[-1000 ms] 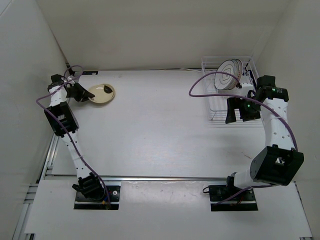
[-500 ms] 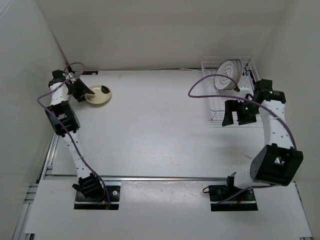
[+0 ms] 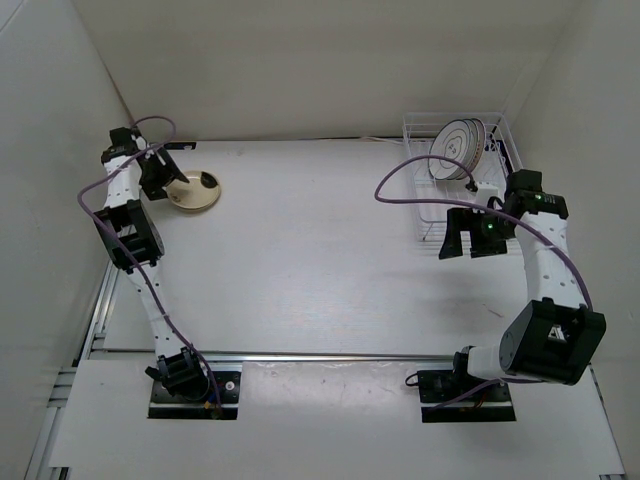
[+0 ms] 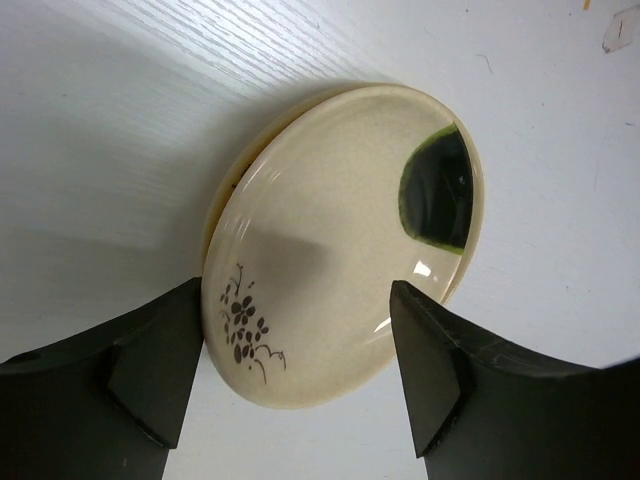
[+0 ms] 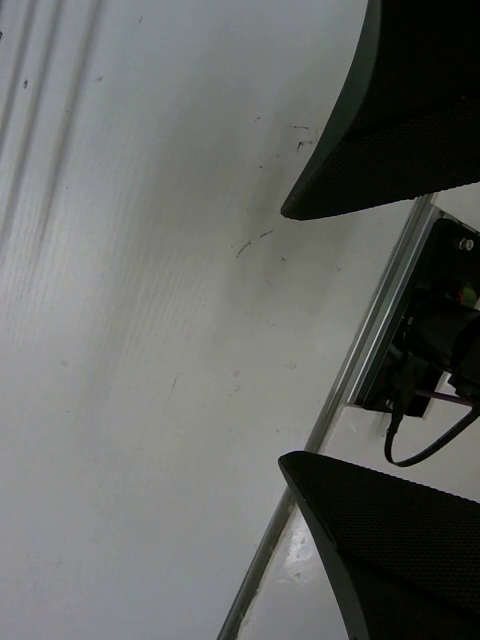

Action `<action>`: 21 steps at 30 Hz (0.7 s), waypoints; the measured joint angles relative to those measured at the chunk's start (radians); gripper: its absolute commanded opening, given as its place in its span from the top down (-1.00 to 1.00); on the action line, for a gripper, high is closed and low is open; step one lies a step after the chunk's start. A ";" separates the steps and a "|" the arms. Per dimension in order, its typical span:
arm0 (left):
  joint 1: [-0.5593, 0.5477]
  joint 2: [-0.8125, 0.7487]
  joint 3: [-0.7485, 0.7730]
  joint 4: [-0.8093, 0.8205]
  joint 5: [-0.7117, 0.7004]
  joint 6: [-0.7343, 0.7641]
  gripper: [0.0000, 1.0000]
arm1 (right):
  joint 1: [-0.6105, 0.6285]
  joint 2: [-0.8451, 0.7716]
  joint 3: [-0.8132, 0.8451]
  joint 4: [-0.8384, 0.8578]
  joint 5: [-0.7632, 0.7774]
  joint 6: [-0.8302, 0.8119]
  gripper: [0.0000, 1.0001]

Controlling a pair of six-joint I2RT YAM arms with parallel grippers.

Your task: Unload the plates from the dish rack

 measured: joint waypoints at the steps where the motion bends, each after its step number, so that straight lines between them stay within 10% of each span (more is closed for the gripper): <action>1: -0.003 -0.007 0.000 -0.003 -0.016 0.003 -0.65 | 0.000 -0.002 -0.003 0.001 -0.001 0.003 -0.99; 12: -0.011 -0.113 -0.053 -0.023 -0.175 0.036 -0.68 | 0.000 0.015 0.059 0.031 -0.007 0.043 -0.99; 21: -0.035 -0.261 -0.119 -0.068 -0.221 0.081 -0.68 | 0.002 0.329 0.755 0.115 0.193 0.159 -0.99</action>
